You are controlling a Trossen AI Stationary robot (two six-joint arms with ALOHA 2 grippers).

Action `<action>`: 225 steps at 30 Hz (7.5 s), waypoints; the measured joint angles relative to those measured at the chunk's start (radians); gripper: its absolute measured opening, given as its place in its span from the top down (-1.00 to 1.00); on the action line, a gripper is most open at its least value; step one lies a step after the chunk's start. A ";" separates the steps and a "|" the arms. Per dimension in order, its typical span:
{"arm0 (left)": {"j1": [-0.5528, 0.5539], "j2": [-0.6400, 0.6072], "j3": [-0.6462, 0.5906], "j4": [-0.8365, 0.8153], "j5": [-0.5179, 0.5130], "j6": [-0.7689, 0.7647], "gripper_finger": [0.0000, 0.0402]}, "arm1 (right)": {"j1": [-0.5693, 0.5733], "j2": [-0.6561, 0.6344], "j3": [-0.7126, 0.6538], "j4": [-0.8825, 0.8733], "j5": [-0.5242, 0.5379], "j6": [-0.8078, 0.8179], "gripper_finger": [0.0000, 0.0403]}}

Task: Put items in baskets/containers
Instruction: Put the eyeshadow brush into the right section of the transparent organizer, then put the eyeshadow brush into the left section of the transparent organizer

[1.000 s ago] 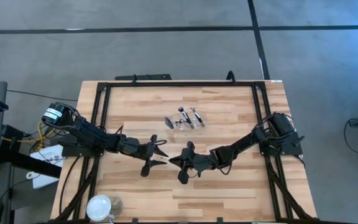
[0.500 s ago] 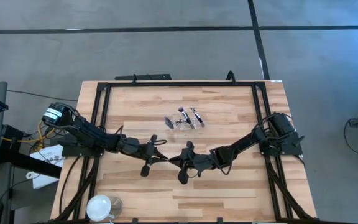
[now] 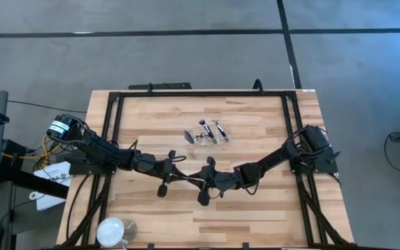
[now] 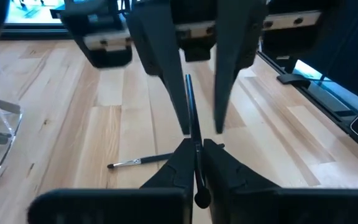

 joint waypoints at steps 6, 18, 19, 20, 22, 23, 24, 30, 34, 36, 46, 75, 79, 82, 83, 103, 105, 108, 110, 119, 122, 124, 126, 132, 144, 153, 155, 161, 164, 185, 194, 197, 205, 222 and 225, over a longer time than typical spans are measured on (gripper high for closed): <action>0.000 0.000 0.000 -0.008 0.046 -0.033 0.93 | 0.006 -0.034 0.135 -0.290 0.011 -0.083 0.54; 0.000 0.000 0.023 -0.047 0.044 -0.030 0.92 | -0.048 0.067 0.531 -0.969 -0.150 0.038 0.49; 0.000 0.000 0.022 -0.057 0.044 -0.030 0.92 | -0.052 0.083 0.543 -0.985 -0.159 0.038 0.49; 0.000 0.001 0.022 -0.066 0.045 -0.030 0.92 | -0.056 0.098 0.557 -0.996 -0.164 0.038 0.49; 0.000 0.002 0.021 -0.079 0.045 -0.030 0.92 | -0.060 0.126 0.581 -1.026 -0.162 0.038 0.49; 0.000 0.002 0.021 -0.087 0.043 -0.030 0.92 | -0.062 0.135 0.594 -1.053 -0.159 0.038 0.49; 0.001 0.003 0.021 -0.086 0.038 -0.030 0.92 | -0.066 0.143 0.603 -1.085 -0.163 0.038 0.49; 0.005 -0.001 0.023 -0.080 0.043 -0.030 0.92 | -0.072 0.153 0.623 -1.115 -0.187 0.037 0.49; 0.005 -0.001 0.023 -0.086 0.046 -0.030 0.92 | -0.073 0.153 0.630 -1.113 -0.189 0.009 0.49; 0.005 -0.001 0.023 -0.088 0.045 -0.030 0.92 | -0.076 0.153 0.630 -1.112 -0.187 0.004 0.49; 0.005 -0.001 0.023 -0.091 0.021 -0.030 0.92 | -0.091 0.153 0.630 -1.103 -0.193 -0.041 0.76; 0.003 0.000 0.022 -0.087 -0.127 -0.033 0.28 | -0.053 0.172 0.631 -1.184 -0.148 0.100 0.94; 0.003 0.000 0.022 -0.087 -0.127 -0.033 0.29 | -0.016 0.132 0.631 -1.321 -0.031 0.160 0.93; 0.003 0.000 0.022 -0.088 -0.128 -0.033 0.30 | 0.012 0.068 0.631 -1.452 0.052 0.196 0.97; 0.003 0.000 0.022 -0.089 -0.128 -0.033 0.30 | 0.023 0.040 0.631 -1.492 0.083 0.209 0.97; 0.004 0.000 0.022 -0.092 -0.096 -0.082 0.40 | -0.077 -0.375 0.229 -1.560 0.666 0.332 0.97; 0.004 0.000 0.022 -0.092 -0.093 -0.080 0.42 | -0.102 -0.398 0.170 -1.408 0.675 0.230 0.96; 0.004 0.000 0.022 -0.092 -0.093 -0.078 0.42 | -0.127 -0.445 0.130 -1.136 0.656 -0.060 0.94; 0.004 0.000 0.022 -0.092 -0.093 -0.077 0.42 | -0.156 -0.483 0.116 -0.973 0.569 -0.246 0.97; 0.008 0.000 0.022 -0.092 -0.092 -0.078 0.42 | -0.358 -0.551 -0.054 -0.492 -0.045 -0.469 0.97; 0.006 0.000 0.016 -0.091 -0.092 -0.093 0.42 | -0.402 -0.514 -0.194 -0.287 -0.069 -0.470 0.98; 0.006 0.000 0.005 -0.094 -0.090 -0.110 0.42 | -0.426 -0.491 -0.280 -0.119 -0.088 -0.472 0.97; 0.006 0.000 -0.010 -0.093 -0.085 -0.126 0.42 | -0.449 -0.463 -0.354 0.040 -0.114 -0.477 0.96; 0.006 0.000 -0.036 -0.092 -0.084 -0.156 0.42 | -0.512 -0.367 -0.520 0.383 -0.159 -0.475 0.97; 0.006 0.000 -0.042 -0.090 -0.084 -0.164 0.42 | -0.531 -0.244 -0.569 0.487 -0.157 -0.388 0.86; 0.006 0.000 -0.042 -0.084 -0.084 -0.164 0.42 | -0.518 -0.264 -0.569 0.451 -0.102 -0.363 0.61; 0.006 0.000 -0.042 -0.084 -0.084 -0.164 0.42 | -0.504 -0.280 -0.570 0.449 -0.103 -0.363 0.54; 0.006 0.000 -0.042 -0.084 -0.084 -0.164 0.42 | -0.385 -0.352 -0.566 0.451 -0.105 -0.305 0.34; 0.006 0.000 -0.042 -0.084 -0.084 -0.164 0.42 | -0.294 -0.360 -0.543 0.413 -0.107 -0.224 0.24; 0.009 0.000 -0.048 -0.065 -0.085 -0.162 0.42 | 0.059 0.091 -0.026 -0.296 0.281 0.202 -0.03; 0.008 0.000 -0.053 -0.061 -0.084 -0.183 0.42 | 0.066 0.168 0.140 -0.740 0.299 0.591 -0.01; 0.008 0.000 -0.053 -0.061 -0.084 -0.183 0.42 | 0.066 0.168 0.140 -0.748 0.297 0.632 0.01; 0.008 0.000 -0.053 -0.061 -0.084 -0.183 0.42 | 0.064 0.163 0.092 -0.728 0.273 0.679 0.54; 0.008 0.000 -0.053 -0.060 -0.084 -0.182 0.42 | 0.026 0.175 0.029 -0.192 0.108 0.336 0.91; 0.008 0.000 -0.053 -0.060 -0.084 -0.181 0.42 | 0.018 0.175 0.028 -0.200 0.129 0.329 0.90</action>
